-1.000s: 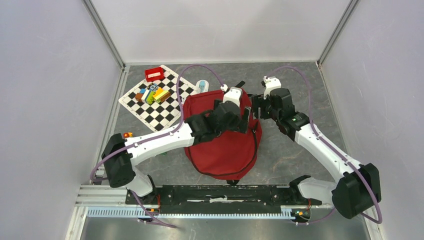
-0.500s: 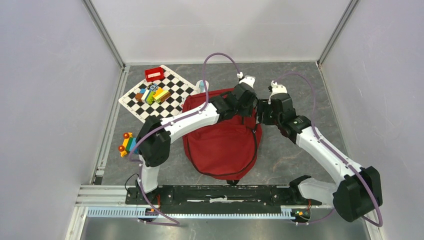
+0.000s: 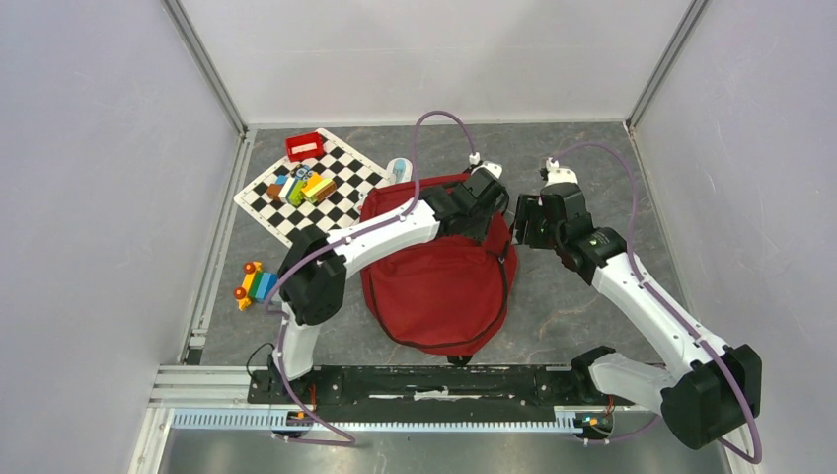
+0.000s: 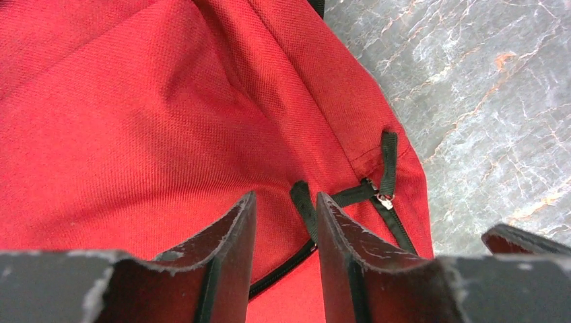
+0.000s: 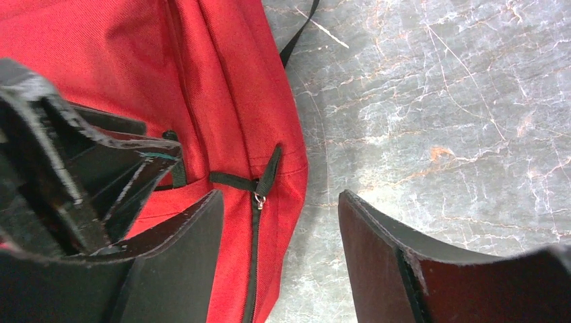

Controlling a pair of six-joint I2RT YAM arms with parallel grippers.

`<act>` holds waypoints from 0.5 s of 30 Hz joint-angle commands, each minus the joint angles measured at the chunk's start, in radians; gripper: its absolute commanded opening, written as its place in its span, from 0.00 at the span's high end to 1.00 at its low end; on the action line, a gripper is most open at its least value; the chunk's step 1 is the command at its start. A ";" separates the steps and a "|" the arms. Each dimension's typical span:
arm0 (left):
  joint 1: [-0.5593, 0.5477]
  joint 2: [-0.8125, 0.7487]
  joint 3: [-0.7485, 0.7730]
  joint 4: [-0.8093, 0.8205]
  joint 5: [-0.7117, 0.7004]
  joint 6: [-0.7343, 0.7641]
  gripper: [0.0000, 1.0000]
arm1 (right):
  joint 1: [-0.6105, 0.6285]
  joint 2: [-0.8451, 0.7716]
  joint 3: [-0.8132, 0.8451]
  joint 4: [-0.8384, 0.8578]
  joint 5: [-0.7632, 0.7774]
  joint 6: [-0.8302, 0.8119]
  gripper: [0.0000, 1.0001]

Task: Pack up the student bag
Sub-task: Unzip the student bag at the center of the board.

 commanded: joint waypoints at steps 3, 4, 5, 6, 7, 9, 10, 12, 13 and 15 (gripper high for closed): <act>0.004 0.074 0.119 -0.055 0.036 0.005 0.58 | -0.005 0.009 0.067 0.006 -0.001 -0.014 0.31; 0.004 0.081 0.118 -0.058 0.050 -0.005 0.58 | -0.005 0.007 0.065 0.006 -0.001 -0.016 0.31; 0.003 0.084 0.111 -0.060 0.060 -0.015 0.59 | -0.005 0.000 0.061 0.007 0.001 -0.017 0.31; 0.003 0.085 0.104 -0.060 0.066 -0.025 0.61 | -0.005 -0.009 0.057 0.007 0.003 -0.019 0.30; 0.003 0.083 0.097 -0.058 0.069 -0.035 0.63 | -0.005 -0.016 0.048 0.011 0.005 -0.021 0.30; 0.004 0.082 0.092 -0.060 0.063 -0.042 0.67 | -0.005 -0.036 0.030 0.020 0.006 -0.021 0.30; 0.004 0.082 0.092 -0.060 0.058 -0.041 0.69 | -0.005 -0.044 0.020 0.028 0.010 -0.023 0.30; 0.003 0.083 0.091 -0.059 0.044 -0.046 0.73 | -0.006 -0.052 0.001 0.044 0.005 -0.025 0.30; 0.003 0.085 0.092 -0.055 0.038 -0.049 0.78 | -0.006 -0.051 -0.003 0.046 0.003 -0.030 0.30; 0.003 0.082 0.091 -0.044 0.041 -0.053 0.88 | -0.006 -0.039 -0.002 0.049 -0.010 -0.040 0.28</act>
